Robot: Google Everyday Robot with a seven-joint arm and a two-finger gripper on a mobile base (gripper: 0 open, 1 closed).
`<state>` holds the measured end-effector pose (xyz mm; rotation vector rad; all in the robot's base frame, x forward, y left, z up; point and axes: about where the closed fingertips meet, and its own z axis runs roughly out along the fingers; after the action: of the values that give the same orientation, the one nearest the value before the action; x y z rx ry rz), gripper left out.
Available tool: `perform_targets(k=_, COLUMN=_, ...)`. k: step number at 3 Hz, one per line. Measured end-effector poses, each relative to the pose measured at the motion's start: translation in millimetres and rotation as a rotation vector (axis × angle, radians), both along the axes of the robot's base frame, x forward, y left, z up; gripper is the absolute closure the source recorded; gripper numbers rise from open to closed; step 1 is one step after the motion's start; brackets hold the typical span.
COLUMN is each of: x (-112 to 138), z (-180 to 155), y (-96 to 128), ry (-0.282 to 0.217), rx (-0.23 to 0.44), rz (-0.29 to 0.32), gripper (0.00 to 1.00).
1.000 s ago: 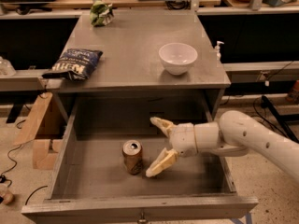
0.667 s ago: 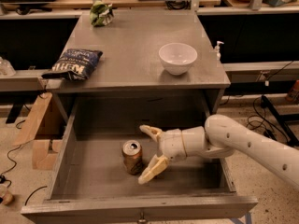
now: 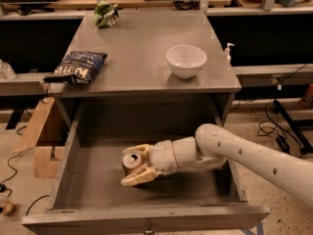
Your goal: Pick orange can from top drawer and place on counter
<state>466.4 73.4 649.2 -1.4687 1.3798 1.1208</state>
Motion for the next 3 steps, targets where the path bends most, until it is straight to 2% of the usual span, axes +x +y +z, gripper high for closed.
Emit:
perform_targets(k=1, x=4.4, z=54.2, y=14.0, ry=0.021, rx=0.023, rz=-0.022, gripper=0.72)
perform_targets(k=2, x=19.0, z=120.7, y=11.7, ry=0.005, rx=-0.015, rz=-0.073, gripper=0.95)
perform_targets(k=3, x=46.7, z=209.0, y=9.6, ry=-0.014, rx=-0.025, rz=-0.134, gripper=1.0)
